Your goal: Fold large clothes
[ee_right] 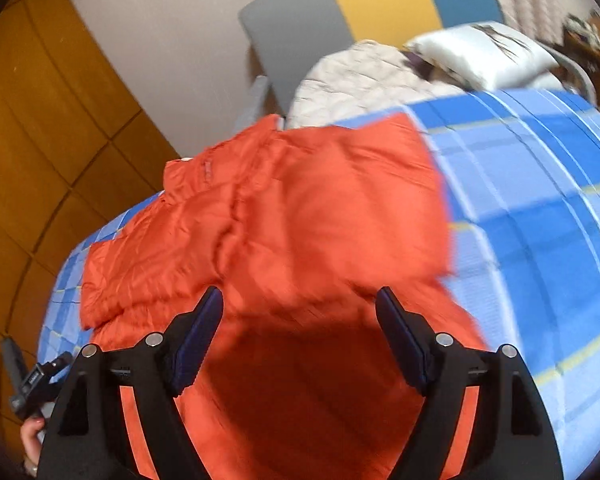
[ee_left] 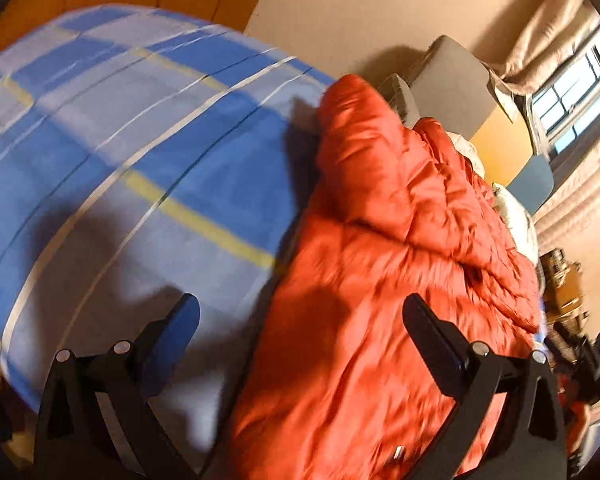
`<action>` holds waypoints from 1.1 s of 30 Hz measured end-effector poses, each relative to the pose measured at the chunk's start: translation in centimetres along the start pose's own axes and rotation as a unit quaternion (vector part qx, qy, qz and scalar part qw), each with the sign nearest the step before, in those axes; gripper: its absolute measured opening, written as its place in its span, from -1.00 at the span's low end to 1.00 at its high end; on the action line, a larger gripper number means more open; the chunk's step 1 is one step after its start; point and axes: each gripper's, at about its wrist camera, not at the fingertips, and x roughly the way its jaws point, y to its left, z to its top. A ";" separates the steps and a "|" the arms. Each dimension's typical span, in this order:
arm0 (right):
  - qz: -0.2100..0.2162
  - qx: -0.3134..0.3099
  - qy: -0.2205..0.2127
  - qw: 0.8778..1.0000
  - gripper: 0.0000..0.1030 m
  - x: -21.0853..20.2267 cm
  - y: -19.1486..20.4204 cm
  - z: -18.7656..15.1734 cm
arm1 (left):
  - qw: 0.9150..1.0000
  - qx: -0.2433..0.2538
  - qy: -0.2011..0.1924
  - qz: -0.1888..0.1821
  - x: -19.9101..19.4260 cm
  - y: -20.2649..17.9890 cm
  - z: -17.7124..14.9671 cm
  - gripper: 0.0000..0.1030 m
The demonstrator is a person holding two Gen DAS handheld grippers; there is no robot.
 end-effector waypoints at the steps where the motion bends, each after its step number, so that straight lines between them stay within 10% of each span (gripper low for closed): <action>1: -0.001 0.003 0.002 1.000 0.52 -0.9 -1.0 -0.6 | 1.000 -0.004 0.003 -0.005 -0.3 0.4 -0.5 0.96; 13: 0.057 0.080 0.056 0.994 0.51 -7.0 -11.1 -9.2 | 0.994 0.020 0.048 -0.091 -4.4 2.6 -7.7 0.94; 27: 0.146 0.096 0.083 0.981 0.45 -7.6 -10.8 -15.7 | 0.977 0.063 0.116 -0.166 -4.4 0.9 -13.3 0.94; 33: 0.142 0.091 0.086 0.982 0.16 -7.5 -10.2 -16.3 | 0.975 0.053 0.130 -0.171 -3.6 0.1 -13.8 0.48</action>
